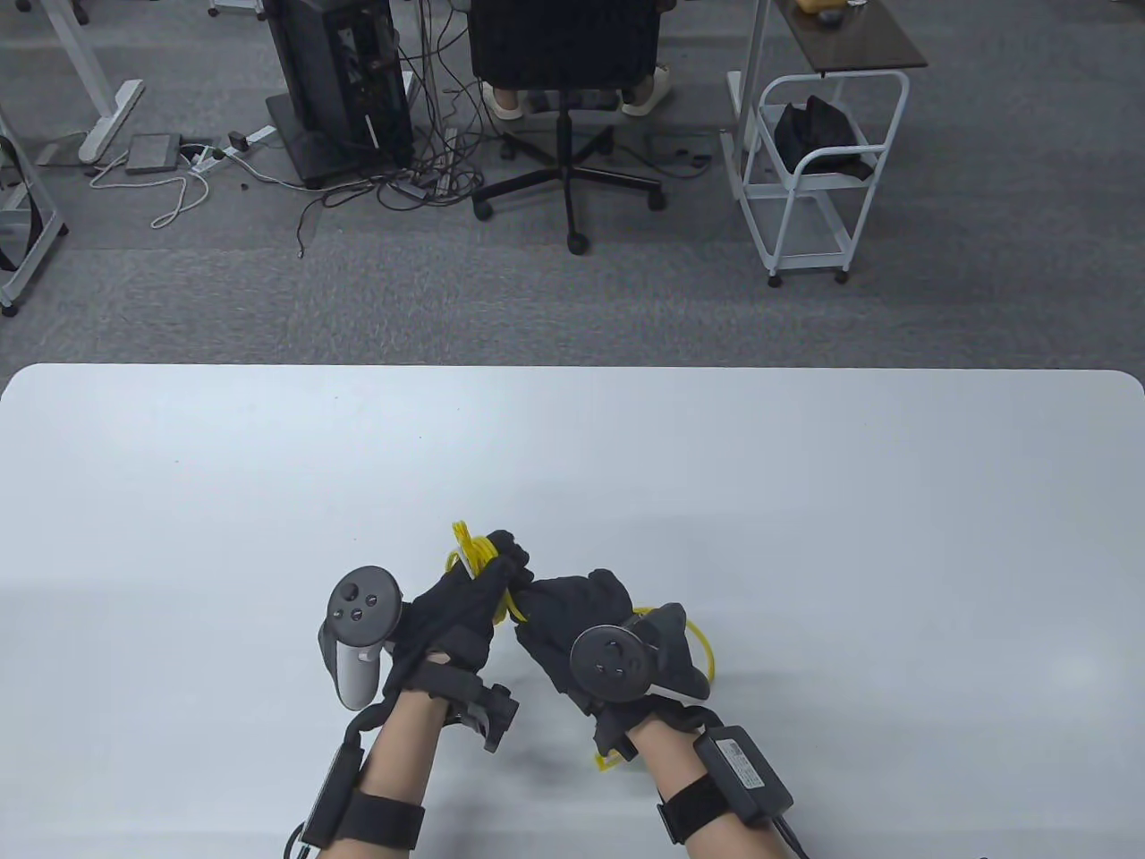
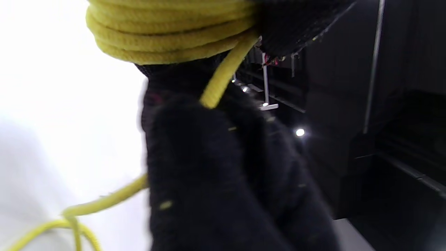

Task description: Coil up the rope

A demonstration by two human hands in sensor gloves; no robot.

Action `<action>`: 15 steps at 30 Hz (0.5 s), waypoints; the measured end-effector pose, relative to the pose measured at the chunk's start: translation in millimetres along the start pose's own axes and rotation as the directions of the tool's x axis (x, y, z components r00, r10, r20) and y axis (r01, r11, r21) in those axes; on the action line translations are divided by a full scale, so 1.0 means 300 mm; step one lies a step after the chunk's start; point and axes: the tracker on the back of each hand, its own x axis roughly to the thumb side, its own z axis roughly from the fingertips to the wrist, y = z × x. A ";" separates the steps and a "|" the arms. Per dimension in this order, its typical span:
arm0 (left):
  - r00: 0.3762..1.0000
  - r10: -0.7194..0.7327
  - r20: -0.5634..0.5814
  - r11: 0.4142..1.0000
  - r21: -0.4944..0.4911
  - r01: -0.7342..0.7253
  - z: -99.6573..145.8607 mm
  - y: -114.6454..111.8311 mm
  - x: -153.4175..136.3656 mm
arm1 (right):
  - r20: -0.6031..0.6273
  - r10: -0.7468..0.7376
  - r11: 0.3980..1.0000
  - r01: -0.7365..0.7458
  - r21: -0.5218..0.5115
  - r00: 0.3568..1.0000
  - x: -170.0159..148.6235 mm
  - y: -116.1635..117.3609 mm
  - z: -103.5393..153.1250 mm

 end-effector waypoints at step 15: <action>0.946 0.296 0.131 0.954 -0.097 -0.285 0.001 -0.017 0.012 | -0.026 0.013 0.987 -0.008 0.161 1.000 -0.025 0.026 -0.012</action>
